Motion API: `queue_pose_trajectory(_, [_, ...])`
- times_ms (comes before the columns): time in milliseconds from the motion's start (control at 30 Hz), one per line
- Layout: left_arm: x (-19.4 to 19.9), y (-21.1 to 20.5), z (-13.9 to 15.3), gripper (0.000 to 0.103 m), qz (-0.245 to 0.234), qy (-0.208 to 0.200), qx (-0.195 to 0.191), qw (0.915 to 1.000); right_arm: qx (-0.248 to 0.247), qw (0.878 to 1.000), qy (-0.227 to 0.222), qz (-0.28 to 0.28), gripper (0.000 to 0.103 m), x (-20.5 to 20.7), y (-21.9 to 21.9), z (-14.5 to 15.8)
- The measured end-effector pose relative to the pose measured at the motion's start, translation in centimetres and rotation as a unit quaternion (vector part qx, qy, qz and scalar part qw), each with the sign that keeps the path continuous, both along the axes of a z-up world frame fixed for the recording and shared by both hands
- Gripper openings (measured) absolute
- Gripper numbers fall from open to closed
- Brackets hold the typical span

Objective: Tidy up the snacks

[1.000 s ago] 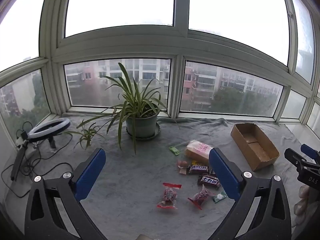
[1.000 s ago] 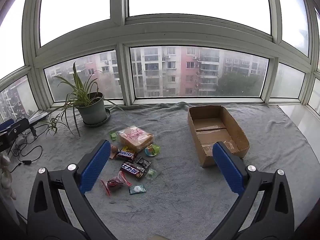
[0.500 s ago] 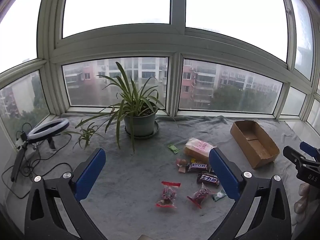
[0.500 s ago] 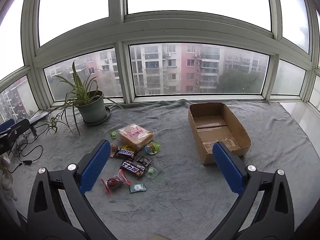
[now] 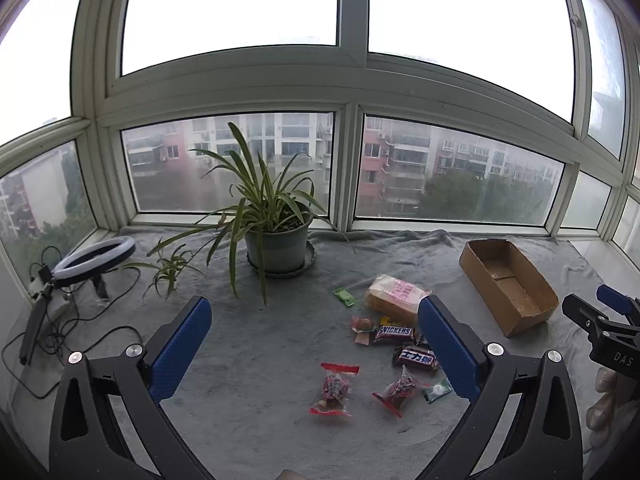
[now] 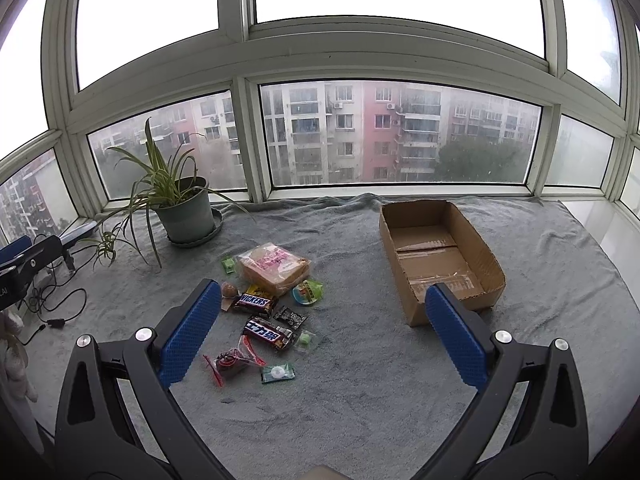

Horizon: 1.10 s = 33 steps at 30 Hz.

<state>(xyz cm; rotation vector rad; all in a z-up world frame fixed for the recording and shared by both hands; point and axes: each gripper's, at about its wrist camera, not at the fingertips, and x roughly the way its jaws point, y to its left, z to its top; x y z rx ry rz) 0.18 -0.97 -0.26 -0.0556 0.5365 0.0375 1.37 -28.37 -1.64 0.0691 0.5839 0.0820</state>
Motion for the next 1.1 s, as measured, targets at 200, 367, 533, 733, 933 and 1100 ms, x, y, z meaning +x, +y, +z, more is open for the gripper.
queue_pose_trajectory(200, [0.08, -0.07, -0.01, 0.102, -0.001, 0.001, -0.001, 1.0000, 0.000, 1.000, 0.001, 0.000, 0.103, 0.18, -0.06, 0.11])
queue_pose_trajectory(367, [0.20, -0.16, -0.05, 0.102, -0.003, 0.001, -0.001, 1.0000, 0.001, 1.000, 0.002, -0.001, 0.103, 0.19, -0.08, 0.09])
queue_pose_trajectory(533, [0.25, -0.18, -0.09, 0.102, -0.003, 0.003, -0.001, 1.0000, 0.000, 1.000, 0.002, 0.001, 0.103, 0.22, -0.06, 0.12])
queue_pose_trajectory(733, [0.21, -0.10, -0.09, 0.102, -0.005, 0.003, -0.002, 1.0000, 0.000, 1.000, 0.002, 0.001, 0.103, 0.19, -0.02, 0.09])
queue_pose_trajectory(933, [0.21, -0.13, -0.14, 0.102, -0.005, 0.004, -0.001, 1.0000, 0.000, 1.000, 0.002, 0.000, 0.103, 0.26, -0.05, 0.10])
queue_pose_trajectory(1100, [0.29, -0.10, -0.21, 0.102, -0.006, 0.006, -0.001, 1.0000, 0.001, 1.000, 0.004, 0.001, 0.103, 0.24, -0.07, 0.07])
